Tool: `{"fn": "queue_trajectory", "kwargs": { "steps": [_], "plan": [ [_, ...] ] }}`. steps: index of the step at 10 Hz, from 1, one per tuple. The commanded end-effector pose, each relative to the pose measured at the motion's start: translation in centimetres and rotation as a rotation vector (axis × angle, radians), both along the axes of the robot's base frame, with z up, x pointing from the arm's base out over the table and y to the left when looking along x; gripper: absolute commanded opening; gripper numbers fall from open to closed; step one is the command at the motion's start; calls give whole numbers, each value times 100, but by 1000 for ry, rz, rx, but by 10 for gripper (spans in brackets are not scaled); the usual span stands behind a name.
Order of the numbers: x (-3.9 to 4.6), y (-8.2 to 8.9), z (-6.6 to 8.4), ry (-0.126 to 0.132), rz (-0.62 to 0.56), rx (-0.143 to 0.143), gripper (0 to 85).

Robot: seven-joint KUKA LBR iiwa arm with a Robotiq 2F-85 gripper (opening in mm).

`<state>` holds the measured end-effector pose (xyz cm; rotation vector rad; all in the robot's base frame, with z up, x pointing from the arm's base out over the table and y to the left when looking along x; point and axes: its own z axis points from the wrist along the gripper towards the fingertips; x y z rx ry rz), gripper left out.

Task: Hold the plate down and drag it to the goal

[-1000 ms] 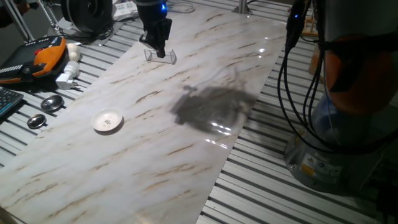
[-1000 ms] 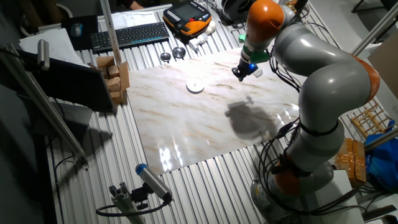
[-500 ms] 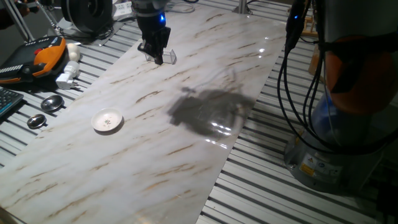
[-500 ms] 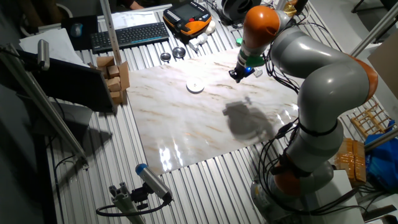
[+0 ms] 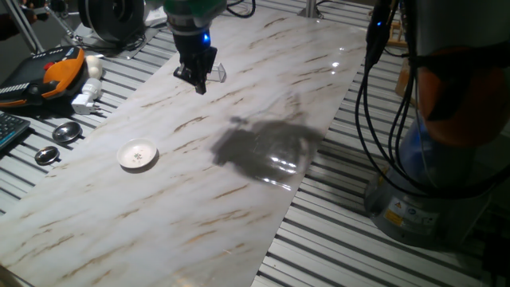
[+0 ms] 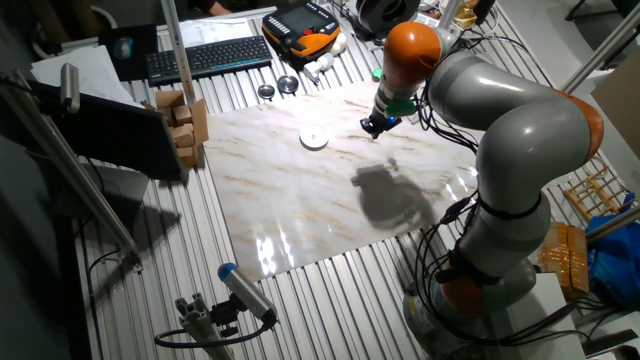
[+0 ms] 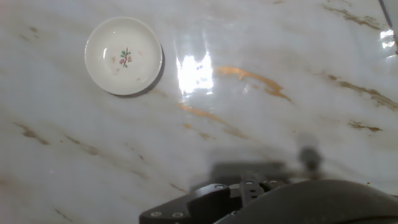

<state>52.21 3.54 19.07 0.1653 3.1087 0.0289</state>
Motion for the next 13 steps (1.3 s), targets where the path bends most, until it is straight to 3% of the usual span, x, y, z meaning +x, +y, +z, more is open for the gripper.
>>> {"fn": "queue_trajectory", "kwargs": {
  "steps": [1, 4, 9, 13],
  "plan": [
    [-7, 37, -25, 0, -4, 3, 0],
    [-55, 191, -121, -9, -19, -2, 0],
    [-69, 363, -105, -8, 14, -13, 0],
    [-148, 507, -142, -13, 7, -6, 0]
  ]
}}
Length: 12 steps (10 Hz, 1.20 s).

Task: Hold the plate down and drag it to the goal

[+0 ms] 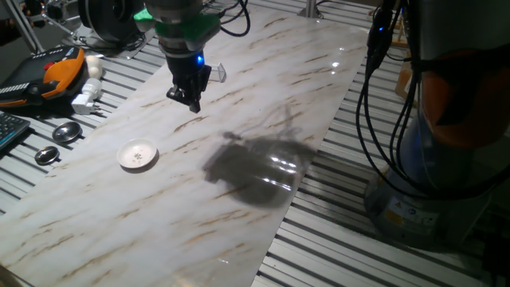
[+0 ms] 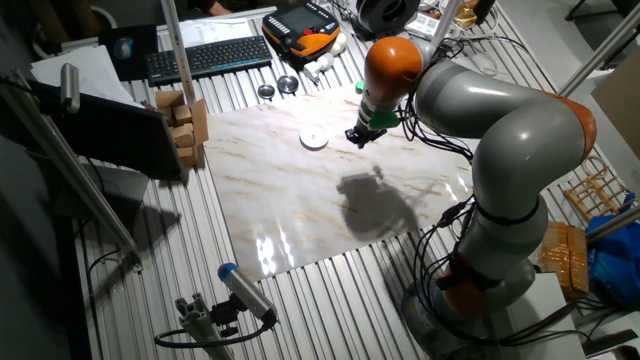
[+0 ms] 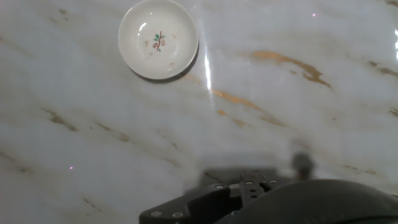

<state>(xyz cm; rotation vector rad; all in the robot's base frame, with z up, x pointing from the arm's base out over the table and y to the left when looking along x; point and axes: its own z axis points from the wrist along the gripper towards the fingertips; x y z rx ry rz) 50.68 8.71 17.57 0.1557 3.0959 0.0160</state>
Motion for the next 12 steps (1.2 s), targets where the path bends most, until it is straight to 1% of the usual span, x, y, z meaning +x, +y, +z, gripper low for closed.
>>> {"fn": "queue_trajectory", "kwargs": {
  "steps": [1, 3, 4, 5, 6, 7, 8, 9, 10, 11, 12],
  "plan": [
    [-7, 22, -18, -1, 0, -2, 0],
    [-13, 40, -44, 0, -5, 1, 0],
    [-10, 53, -53, 0, -5, -16, 0],
    [-6, 71, -65, -4, -8, -40, 0],
    [-7, 86, -84, -9, -2, -59, 0],
    [1, 126, -96, -9, -3, -57, 0],
    [-5, 195, -112, -11, -25, -62, 0],
    [-2, 267, -131, -13, -45, -73, 0],
    [17, 294, -144, -18, -57, -56, 0],
    [19, 288, -148, -18, -52, -58, 0],
    [13, 287, -154, -19, -46, -69, 0]
  ]
}}
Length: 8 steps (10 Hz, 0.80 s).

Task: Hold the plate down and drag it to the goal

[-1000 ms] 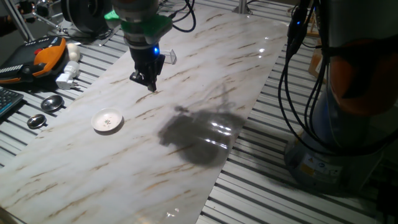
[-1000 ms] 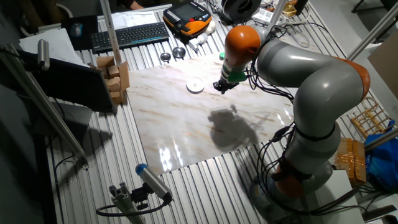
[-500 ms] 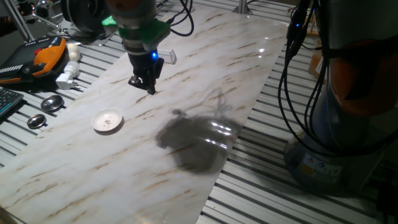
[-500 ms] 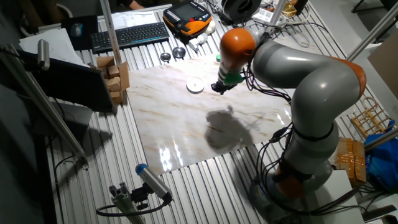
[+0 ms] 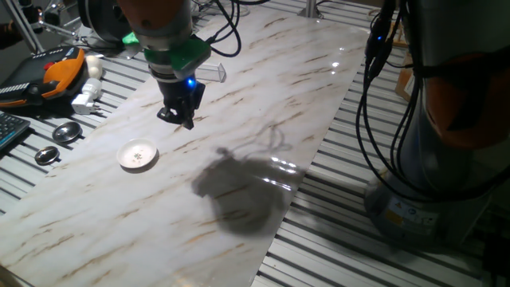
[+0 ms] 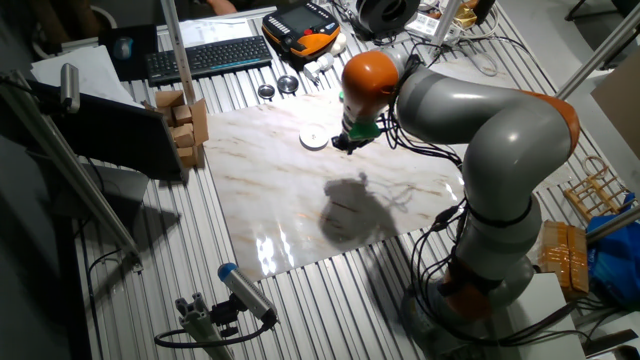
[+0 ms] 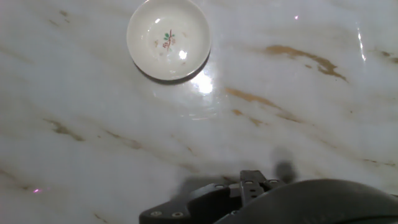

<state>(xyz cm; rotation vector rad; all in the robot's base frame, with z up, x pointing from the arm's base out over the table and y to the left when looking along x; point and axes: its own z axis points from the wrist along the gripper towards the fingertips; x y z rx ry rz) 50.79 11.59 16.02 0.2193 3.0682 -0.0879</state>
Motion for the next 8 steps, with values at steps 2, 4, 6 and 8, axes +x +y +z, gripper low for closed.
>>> {"fn": "queue_trajectory", "kwargs": {
  "steps": [2, 4, 6, 8],
  "plan": [
    [-24, 13, -13, -5, 1, 17, 0],
    [-30, 19, 2, -6, 9, 8, 0],
    [-30, 19, 2, -5, 29, 9, 0],
    [-30, 19, 2, 9, 66, 32, 0]
  ]
}}
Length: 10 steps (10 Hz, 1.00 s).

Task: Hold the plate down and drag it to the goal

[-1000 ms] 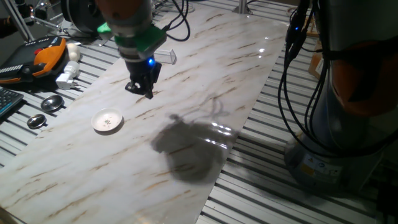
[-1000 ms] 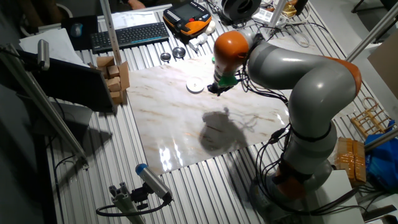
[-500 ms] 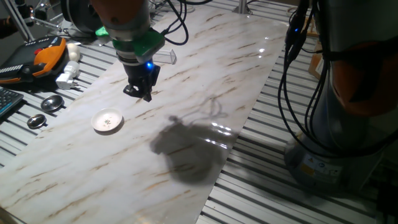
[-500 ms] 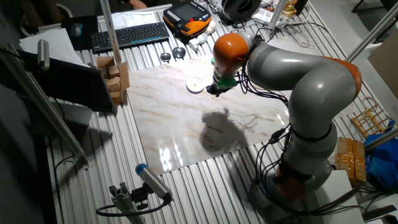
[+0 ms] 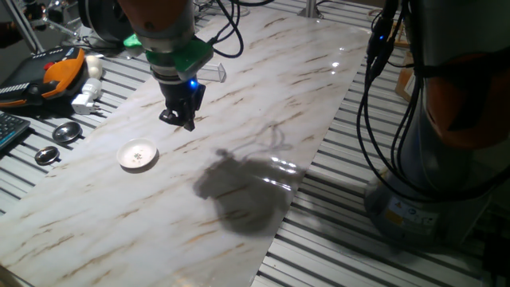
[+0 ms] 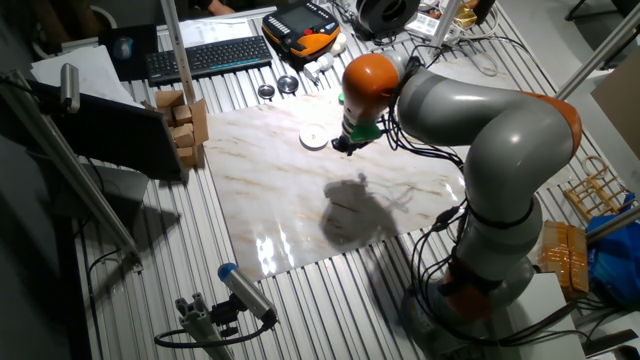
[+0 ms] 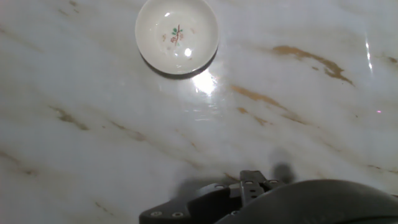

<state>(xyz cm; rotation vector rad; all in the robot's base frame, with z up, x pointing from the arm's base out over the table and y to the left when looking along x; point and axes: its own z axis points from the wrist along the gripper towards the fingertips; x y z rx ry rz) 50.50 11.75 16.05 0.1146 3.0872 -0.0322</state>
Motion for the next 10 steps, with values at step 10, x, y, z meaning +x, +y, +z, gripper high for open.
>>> {"fn": "queue_trajectory", "kwargs": {
  "steps": [10],
  "plan": [
    [56, 28, -4, 0, 11, 4, 0]
  ]
}}
